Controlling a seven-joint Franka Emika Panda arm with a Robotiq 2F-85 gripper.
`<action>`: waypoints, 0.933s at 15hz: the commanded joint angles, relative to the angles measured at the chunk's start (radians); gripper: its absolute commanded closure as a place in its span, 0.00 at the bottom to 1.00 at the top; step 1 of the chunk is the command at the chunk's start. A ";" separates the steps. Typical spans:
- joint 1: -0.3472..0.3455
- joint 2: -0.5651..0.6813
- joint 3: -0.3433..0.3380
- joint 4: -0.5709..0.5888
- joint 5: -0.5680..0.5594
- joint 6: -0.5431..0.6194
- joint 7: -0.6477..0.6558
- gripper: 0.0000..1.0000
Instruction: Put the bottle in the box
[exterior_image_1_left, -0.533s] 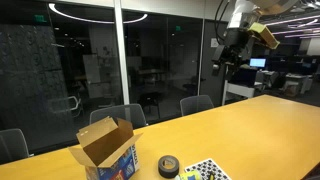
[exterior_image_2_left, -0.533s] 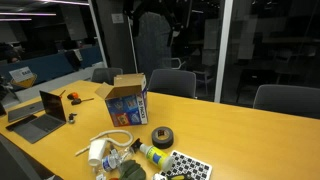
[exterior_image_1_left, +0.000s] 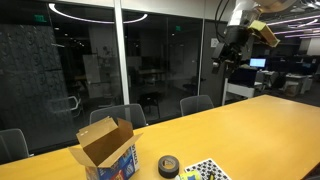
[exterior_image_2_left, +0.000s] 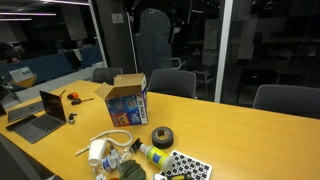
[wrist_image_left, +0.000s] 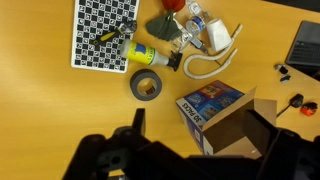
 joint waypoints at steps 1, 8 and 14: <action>-0.026 0.003 0.021 0.002 0.010 -0.004 -0.009 0.00; -0.031 0.049 0.059 -0.006 -0.004 0.020 0.034 0.00; -0.005 0.248 0.173 -0.004 0.008 0.154 0.179 0.00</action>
